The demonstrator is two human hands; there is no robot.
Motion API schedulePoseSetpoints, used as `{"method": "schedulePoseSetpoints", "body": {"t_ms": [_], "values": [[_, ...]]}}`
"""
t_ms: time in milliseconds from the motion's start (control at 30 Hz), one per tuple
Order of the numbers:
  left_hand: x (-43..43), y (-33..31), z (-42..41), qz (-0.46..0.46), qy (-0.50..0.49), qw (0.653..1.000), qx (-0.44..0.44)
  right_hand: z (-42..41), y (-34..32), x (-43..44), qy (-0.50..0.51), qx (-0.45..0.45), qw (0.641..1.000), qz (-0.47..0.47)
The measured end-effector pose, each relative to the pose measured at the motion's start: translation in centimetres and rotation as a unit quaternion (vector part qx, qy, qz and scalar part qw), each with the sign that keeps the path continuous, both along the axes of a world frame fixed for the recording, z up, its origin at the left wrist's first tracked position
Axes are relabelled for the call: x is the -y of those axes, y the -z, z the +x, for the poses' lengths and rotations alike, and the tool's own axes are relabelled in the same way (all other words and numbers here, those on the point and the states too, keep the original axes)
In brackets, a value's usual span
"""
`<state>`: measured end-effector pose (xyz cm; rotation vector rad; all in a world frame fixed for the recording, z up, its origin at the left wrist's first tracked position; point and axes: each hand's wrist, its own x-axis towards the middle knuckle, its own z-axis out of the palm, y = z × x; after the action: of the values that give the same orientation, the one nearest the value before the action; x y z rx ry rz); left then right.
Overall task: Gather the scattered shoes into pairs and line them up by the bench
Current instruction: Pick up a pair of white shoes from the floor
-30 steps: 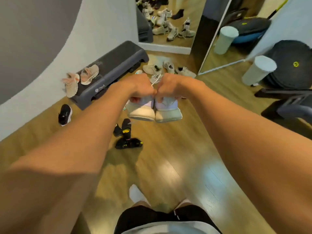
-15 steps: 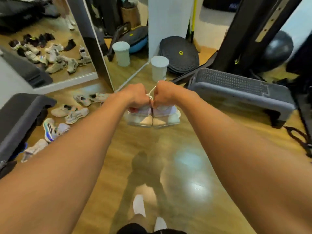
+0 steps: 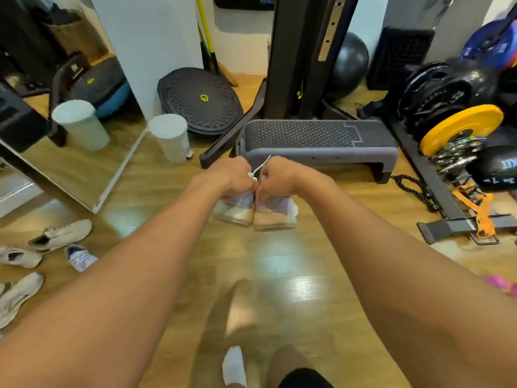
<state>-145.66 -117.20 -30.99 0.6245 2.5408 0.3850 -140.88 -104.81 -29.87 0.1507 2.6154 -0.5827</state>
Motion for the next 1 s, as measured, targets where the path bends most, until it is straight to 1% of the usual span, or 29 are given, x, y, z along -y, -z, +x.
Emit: {"method": "schedulePoseSetpoints", "body": {"t_ms": [100, 200, 267, 400, 500, 600, 700, 833, 1000], "values": [[-3.5, 0.4, -4.2, -0.009, 0.016, 1.0, 0.018, -3.5, 0.4, -3.4, 0.013, 0.008, 1.0, -0.012], [-6.9, 1.2, -8.7, -0.02, 0.01, 0.996, 0.09, -7.8, 1.6, -6.9, 0.002, 0.025, 1.0, -0.002], [-8.9, 1.9, -11.5, -0.03, 0.008, 0.993, 0.11, -10.9, 2.7, -9.1, -0.014, 0.038, 0.999, 0.004], [-13.1, 3.7, -17.1, -0.056, -0.011, 0.995, 0.076, -17.4, 4.7, -13.6, -0.027, 0.039, 0.999, 0.005], [-16.5, 5.6, -21.4, -0.039, -0.017, 0.998, 0.036, -22.2, 6.7, -16.8, -0.001, 0.006, 1.0, 0.005], [-19.5, 8.8, -25.9, -0.028, -0.019, 0.999, -0.013, -26.9, 9.5, -18.9, -0.006, -0.045, 0.997, 0.055], [-22.0, 13.0, -30.6, -0.034, -0.05, 0.998, -0.024, -31.8, 13.2, -20.7, -0.006, -0.049, 0.996, 0.067], [-25.0, 19.4, -36.6, -0.003, -0.082, 0.997, -0.007, -38.2, 18.9, -23.7, -0.006, -0.05, 0.996, 0.071], [-28.1, 27.0, -44.0, 0.014, -0.099, 0.995, 0.031, -45.8, 26.2, -26.9, 0.012, -0.04, 0.996, 0.082]]}}
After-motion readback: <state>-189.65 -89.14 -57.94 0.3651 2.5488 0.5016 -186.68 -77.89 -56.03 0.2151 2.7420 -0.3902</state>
